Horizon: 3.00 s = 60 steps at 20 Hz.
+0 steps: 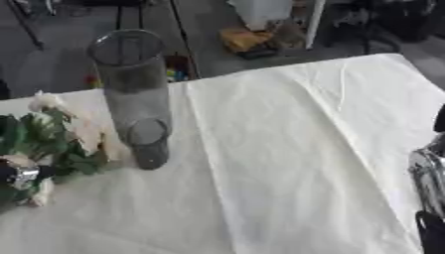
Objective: Arrange flowers into the vase.
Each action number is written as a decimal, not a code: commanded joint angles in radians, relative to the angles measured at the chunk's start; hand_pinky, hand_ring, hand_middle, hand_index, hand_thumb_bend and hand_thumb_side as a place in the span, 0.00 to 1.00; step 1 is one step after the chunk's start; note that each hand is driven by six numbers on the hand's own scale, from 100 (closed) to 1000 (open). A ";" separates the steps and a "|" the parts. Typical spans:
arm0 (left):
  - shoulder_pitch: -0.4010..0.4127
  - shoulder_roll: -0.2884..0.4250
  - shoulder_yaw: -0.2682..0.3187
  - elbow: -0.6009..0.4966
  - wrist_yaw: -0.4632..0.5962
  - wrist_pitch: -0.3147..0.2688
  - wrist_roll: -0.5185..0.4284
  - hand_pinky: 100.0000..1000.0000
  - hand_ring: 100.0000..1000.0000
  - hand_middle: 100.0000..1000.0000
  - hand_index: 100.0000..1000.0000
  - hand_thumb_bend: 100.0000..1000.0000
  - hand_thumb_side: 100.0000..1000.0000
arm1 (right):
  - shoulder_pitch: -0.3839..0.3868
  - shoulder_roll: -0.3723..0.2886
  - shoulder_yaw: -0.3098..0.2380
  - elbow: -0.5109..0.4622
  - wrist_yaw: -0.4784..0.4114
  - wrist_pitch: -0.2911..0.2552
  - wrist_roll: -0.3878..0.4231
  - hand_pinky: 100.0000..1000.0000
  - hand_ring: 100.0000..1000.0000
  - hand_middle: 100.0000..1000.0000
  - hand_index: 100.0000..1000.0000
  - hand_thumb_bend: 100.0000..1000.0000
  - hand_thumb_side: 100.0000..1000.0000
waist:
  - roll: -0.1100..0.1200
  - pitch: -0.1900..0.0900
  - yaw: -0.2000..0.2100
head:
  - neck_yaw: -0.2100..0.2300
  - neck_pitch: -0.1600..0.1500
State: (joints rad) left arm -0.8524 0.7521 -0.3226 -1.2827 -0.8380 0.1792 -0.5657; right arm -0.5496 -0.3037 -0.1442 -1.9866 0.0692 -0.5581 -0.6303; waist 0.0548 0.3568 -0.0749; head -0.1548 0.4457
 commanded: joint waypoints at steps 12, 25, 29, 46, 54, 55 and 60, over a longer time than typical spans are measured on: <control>-0.018 -0.027 -0.015 0.048 -0.049 -0.057 -0.058 0.85 0.87 0.91 1.00 0.72 0.80 | -0.017 -0.011 0.004 -0.013 -0.007 -0.006 -0.010 0.68 0.79 0.75 0.84 0.00 0.77 | 0.007 -0.012 -0.008 | 0.013 -0.004; -0.023 -0.031 -0.014 0.049 -0.043 -0.034 -0.049 0.36 0.47 0.53 0.73 0.35 0.58 | -0.014 -0.009 0.004 -0.013 -0.007 -0.001 -0.013 0.68 0.79 0.75 0.84 0.00 0.76 | 0.006 -0.014 -0.001 | 0.006 0.000; -0.028 -0.032 -0.018 0.047 -0.029 -0.024 -0.046 0.37 0.47 0.55 0.74 0.34 0.59 | -0.013 -0.009 0.003 -0.013 -0.007 0.000 -0.017 0.68 0.79 0.75 0.84 0.00 0.76 | 0.004 -0.017 0.000 | 0.002 -0.004; -0.052 -0.001 -0.012 0.002 -0.017 -0.017 -0.083 0.47 0.57 0.69 0.82 0.39 0.61 | -0.002 -0.009 0.002 -0.013 -0.007 0.008 -0.025 0.68 0.79 0.75 0.84 0.00 0.75 | 0.002 -0.038 0.014 | -0.013 -0.002; -0.058 0.002 -0.015 -0.010 -0.005 -0.004 -0.085 0.39 0.49 0.56 0.72 0.31 0.57 | 0.001 -0.007 0.001 -0.013 -0.008 0.010 -0.027 0.68 0.79 0.75 0.83 0.00 0.75 | 0.000 -0.043 0.016 | -0.015 -0.004; -0.059 0.001 -0.016 -0.010 -0.004 -0.002 -0.085 0.36 0.47 0.54 0.71 0.31 0.56 | 0.001 -0.007 0.001 -0.013 -0.008 0.010 -0.027 0.68 0.79 0.75 0.83 0.00 0.75 | 0.000 -0.043 0.016 | -0.014 -0.004; -0.058 -0.002 -0.019 -0.006 -0.003 0.006 -0.091 0.17 0.33 0.42 0.59 0.25 0.49 | 0.001 -0.006 -0.001 -0.013 -0.007 0.010 -0.029 0.68 0.79 0.75 0.83 0.00 0.74 | 0.001 -0.041 0.012 | -0.016 -0.007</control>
State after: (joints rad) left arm -0.8912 0.7130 -0.3465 -1.2794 -0.8422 0.1803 -0.6543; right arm -0.5393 -0.3024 -0.1407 -1.9866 0.0679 -0.5402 -0.6477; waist 0.0590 0.3411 -0.0629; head -0.1688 0.4472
